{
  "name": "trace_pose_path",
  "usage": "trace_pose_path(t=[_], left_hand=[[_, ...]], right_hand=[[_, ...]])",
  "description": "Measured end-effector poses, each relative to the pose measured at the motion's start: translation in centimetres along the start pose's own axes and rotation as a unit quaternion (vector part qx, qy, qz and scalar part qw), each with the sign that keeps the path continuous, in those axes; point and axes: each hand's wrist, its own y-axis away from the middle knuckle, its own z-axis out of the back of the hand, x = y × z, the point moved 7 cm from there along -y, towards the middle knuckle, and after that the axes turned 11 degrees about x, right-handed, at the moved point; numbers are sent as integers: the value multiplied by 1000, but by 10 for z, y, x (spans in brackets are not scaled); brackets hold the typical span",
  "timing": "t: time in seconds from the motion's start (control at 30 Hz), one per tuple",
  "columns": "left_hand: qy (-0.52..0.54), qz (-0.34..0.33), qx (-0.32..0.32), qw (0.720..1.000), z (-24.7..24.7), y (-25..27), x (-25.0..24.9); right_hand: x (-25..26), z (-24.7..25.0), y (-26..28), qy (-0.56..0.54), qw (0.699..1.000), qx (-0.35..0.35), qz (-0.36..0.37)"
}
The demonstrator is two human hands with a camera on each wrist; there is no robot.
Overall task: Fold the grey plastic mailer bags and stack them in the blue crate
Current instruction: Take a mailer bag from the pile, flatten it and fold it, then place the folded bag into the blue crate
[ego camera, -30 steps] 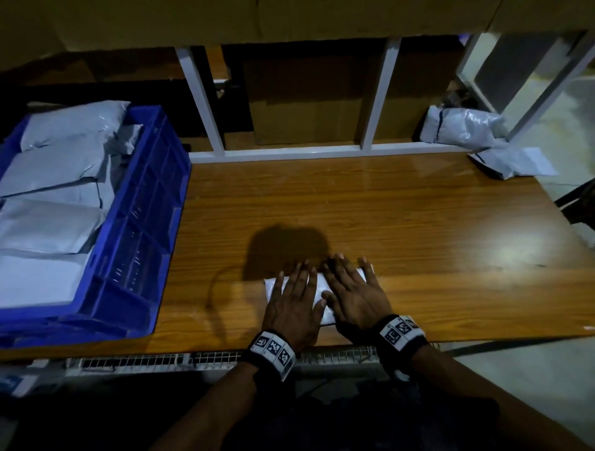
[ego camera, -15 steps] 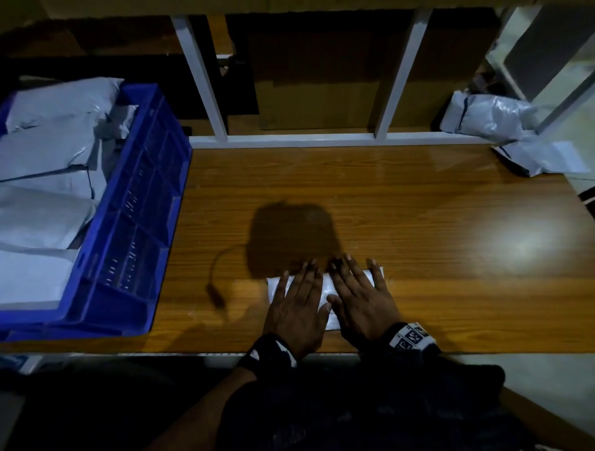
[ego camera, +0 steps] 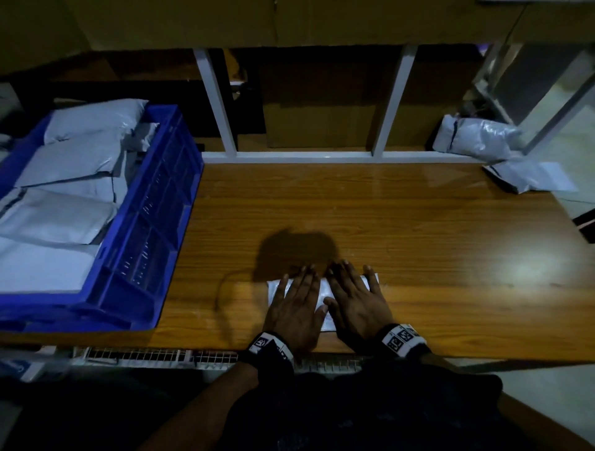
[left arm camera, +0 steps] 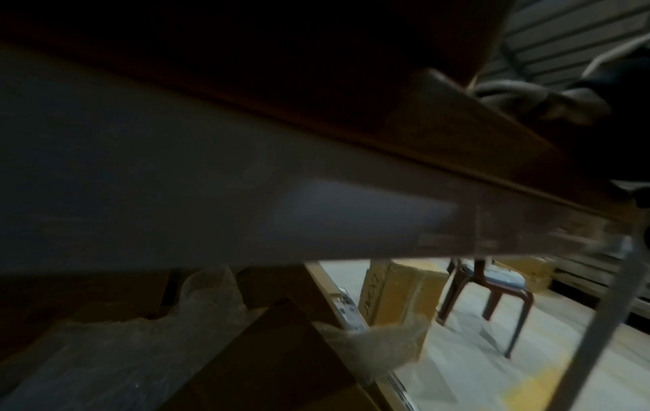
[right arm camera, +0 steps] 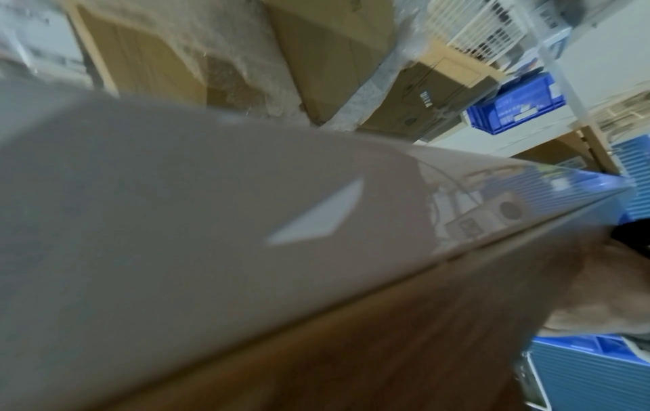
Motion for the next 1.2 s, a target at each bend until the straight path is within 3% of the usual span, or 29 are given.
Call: trace_pose_path(t=[0.13,0.23,0.33,0.4,0.5,0.6,0.7,0.83,0.93,1.07,1.2], left_hand=[[9,7,1,1000,12,5,-1],[72,57,-53,994,22,19,14],[176,181,-122,960,19,41,48],[217,235,-92,943,8,47,65],[299,253,-67,918,4,49,75],[384,260,-90,881,11,53,74],[457,283,-141,831,18,69,85],[532,229,-245,777,64,103,112],[487,164,-345,785,138,140,150],[445,142,-405,786,218,181,244],[474,126,-416,766,264,201,364]], right_hand=[[-1,6,5,-12,1000,-9,-10],[-14,15,17,-41,997,-48,-35],[-46,20,37,-90,985,-92,-116],[-63,17,46,-158,973,-71,-155],[-77,10,41,-259,954,-11,-151],[-75,13,28,-321,939,-19,-122],[-68,15,15,-446,889,-29,-96],[-37,49,-8,-553,828,-62,-61],[5,99,-30,-601,794,-88,-4],[72,169,-72,-666,741,-85,26],[152,227,-129,-677,726,-105,66]])
